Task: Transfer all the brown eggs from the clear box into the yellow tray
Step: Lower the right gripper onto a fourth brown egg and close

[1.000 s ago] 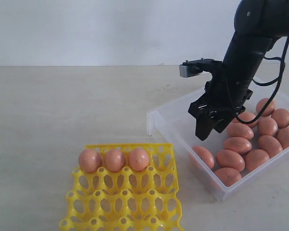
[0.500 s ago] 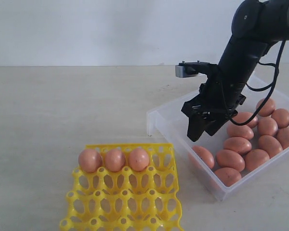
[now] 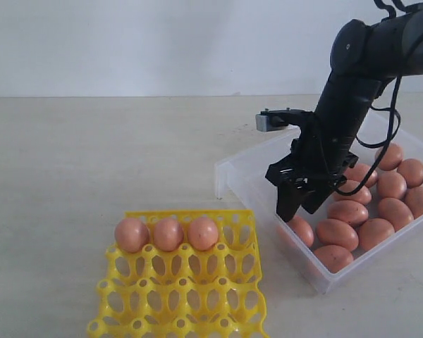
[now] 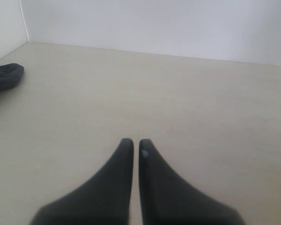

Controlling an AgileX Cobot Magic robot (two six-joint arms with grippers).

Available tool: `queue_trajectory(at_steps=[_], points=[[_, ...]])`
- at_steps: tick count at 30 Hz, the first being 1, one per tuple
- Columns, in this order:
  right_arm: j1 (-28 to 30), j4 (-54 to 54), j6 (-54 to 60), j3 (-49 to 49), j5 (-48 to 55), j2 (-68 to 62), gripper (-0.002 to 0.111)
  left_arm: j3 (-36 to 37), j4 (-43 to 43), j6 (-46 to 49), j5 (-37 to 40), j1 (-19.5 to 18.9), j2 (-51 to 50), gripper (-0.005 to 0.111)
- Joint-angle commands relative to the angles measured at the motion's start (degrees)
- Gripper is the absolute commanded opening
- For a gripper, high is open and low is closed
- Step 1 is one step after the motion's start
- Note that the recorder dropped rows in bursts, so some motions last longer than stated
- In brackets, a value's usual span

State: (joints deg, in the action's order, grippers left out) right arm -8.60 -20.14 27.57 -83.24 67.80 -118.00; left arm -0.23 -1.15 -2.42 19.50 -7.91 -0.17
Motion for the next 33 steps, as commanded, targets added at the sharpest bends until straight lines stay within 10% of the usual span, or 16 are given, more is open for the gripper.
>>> queue_trajectory(at_steps=[1,17,25,33], points=[[-0.01,-0.56,-0.15,-0.04,0.55,-0.95,0.051,0.23,0.0,0.24,-0.19,0.53,0.17,0.004],[-0.01,-2.08,-0.03,-0.04,-0.28,-4.31,0.05,0.23,0.0,0.24,-0.19,0.53,0.17,0.004],[-0.01,-1.37,1.74,-0.04,-0.52,-4.43,0.002,0.23,0.0,0.24,-0.19,0.53,0.17,0.004],[-0.01,-0.15,2.97,-0.04,-3.25,-4.43,0.0,0.23,0.0,0.24,-0.19,0.53,0.17,0.004]])
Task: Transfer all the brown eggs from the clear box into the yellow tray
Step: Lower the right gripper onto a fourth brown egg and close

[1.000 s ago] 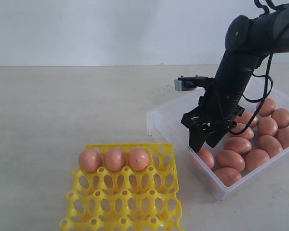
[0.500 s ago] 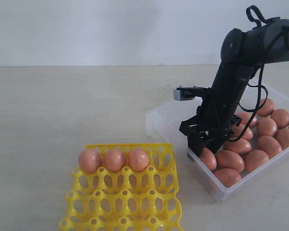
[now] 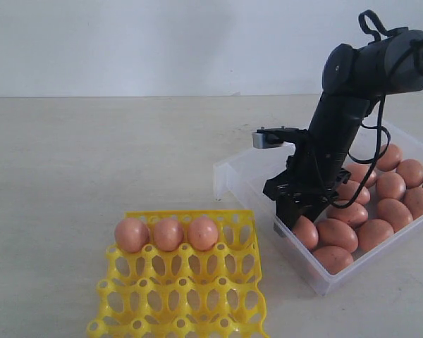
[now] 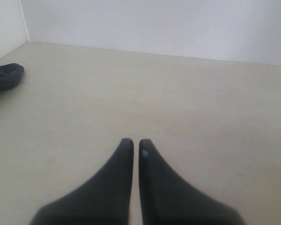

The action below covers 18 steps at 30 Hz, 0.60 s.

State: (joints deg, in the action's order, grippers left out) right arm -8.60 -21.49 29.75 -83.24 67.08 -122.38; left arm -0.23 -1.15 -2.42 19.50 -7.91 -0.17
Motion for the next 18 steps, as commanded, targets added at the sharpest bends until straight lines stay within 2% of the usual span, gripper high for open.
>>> queue_trajectory(at_steps=[1,18], points=[[-0.01,1.2,0.78,-0.04,-2.83,0.06,0.0,0.23,0.0,0.24,-0.19,0.53,0.17,0.004],[0.09,4.06,0.41,-0.14,-11.71,4.27,0.0,0.23,0.0,0.24,-0.19,0.53,0.17,0.004]])
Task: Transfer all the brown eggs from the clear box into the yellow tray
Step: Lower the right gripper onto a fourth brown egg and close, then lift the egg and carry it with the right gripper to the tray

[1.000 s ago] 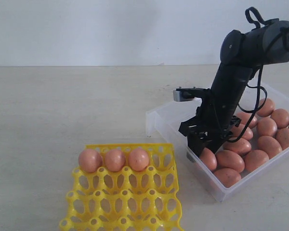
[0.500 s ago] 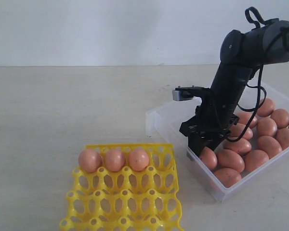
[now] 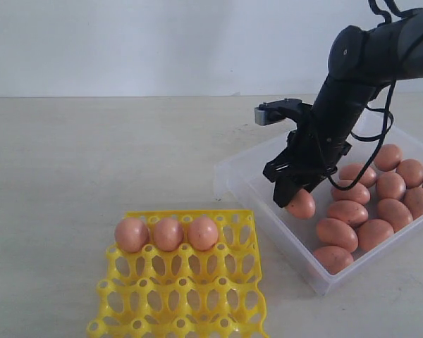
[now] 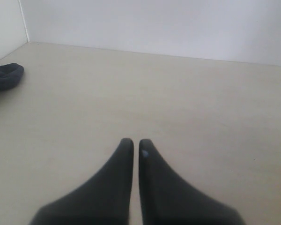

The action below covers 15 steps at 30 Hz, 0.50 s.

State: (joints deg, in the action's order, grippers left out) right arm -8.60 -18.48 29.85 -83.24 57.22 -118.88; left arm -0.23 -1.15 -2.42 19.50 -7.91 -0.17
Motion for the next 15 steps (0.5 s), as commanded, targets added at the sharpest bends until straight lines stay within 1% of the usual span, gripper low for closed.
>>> queue_trajectory(at_steps=[1,9,15], points=[[0.09,1.04,0.3,-0.14,-2.12,0.77,0.0,0.23,0.0,0.24,-0.19,0.53,0.17,0.004],[0.09,1.18,-0.92,-0.14,-1.58,-0.07,0.0,0.23,0.0,0.24,-0.19,0.53,0.17,0.004],[0.09,0.83,-1.25,-0.14,-4.44,0.05,0.0,0.23,0.0,0.24,-0.19,0.53,0.17,0.004]])
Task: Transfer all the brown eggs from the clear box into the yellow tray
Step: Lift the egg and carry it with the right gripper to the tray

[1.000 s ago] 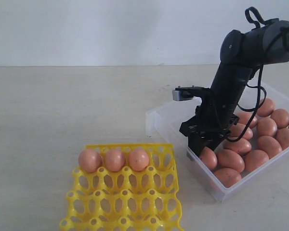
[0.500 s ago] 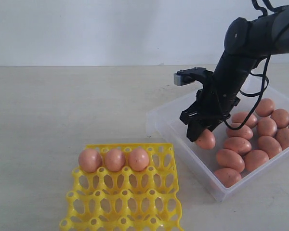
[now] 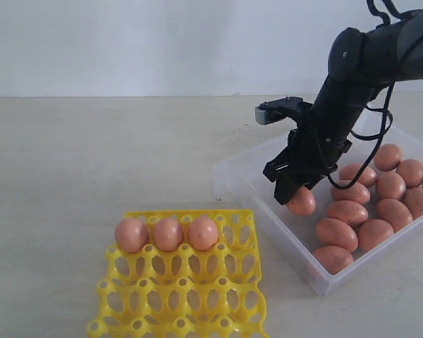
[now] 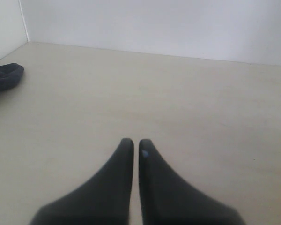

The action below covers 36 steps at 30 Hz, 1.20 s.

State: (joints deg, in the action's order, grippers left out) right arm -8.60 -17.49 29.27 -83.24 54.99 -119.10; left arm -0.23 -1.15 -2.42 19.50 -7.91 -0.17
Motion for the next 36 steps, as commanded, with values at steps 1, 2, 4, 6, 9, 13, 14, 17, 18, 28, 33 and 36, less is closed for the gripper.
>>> queue_trajectory(at_steps=[1,2,4,6,9,13,14,17,18,28,33,36], points=[[0.09,-0.72,-0.67,-0.14,-3.27,0.57,0.0,0.23,0.0,0.24,-0.19,0.53,0.17,0.004],[0.09,-2.2,-0.82,-0.14,-4.72,1.27,0.0,0.23,0.0,0.24,-0.19,0.53,0.17,0.004],[0.09,-7.8,-0.84,0.38,-8.8,2.81,0.0,0.23,0.0,0.24,-0.19,0.53,0.17,0.004],[0.09,-13.33,0.02,2.84,-15.37,5.15,0.0,0.23,0.0,0.24,-0.19,0.53,0.17,0.004],[0.09,-17.09,0.02,8.21,-25.41,8.67,0.0,0.23,0.0,0.24,-0.19,0.53,0.17,0.004],[0.09,-20.85,0.02,16.48,-41.8,14.64,0.0,0.23,0.0,0.24,-0.19,0.53,0.17,0.004],[0.09,-22.14,0.02,18.67,-46.09,16.23,0.0,0.23,0.0,0.24,-0.19,0.53,0.17,0.004],[0.09,-25.48,-0.84,24.07,-56.93,20.37,0.0,0.23,0.0,0.24,-0.19,0.53,0.17,0.004],[0.09,-25.93,-1.22,25.7,-59.52,21.41,0.0,0.23,0.0,0.24,-0.19,0.53,0.17,0.004],[0.09,-6.5,-27.88,32.69,-78.73,30.6,0.0,0.23,0.0,0.24,-0.19,0.53,0.17,0.004],[0.09,25.07,-59.08,32.69,-87.81,31.98,0.0,0.23,0.0,0.24,-0.19,0.53,0.17,0.004],[-0.01,38.77,-71.87,32.69,-89.97,32.12,0.0,0.23,0.0,0.24,-0.19,0.53,0.17,0.004]])
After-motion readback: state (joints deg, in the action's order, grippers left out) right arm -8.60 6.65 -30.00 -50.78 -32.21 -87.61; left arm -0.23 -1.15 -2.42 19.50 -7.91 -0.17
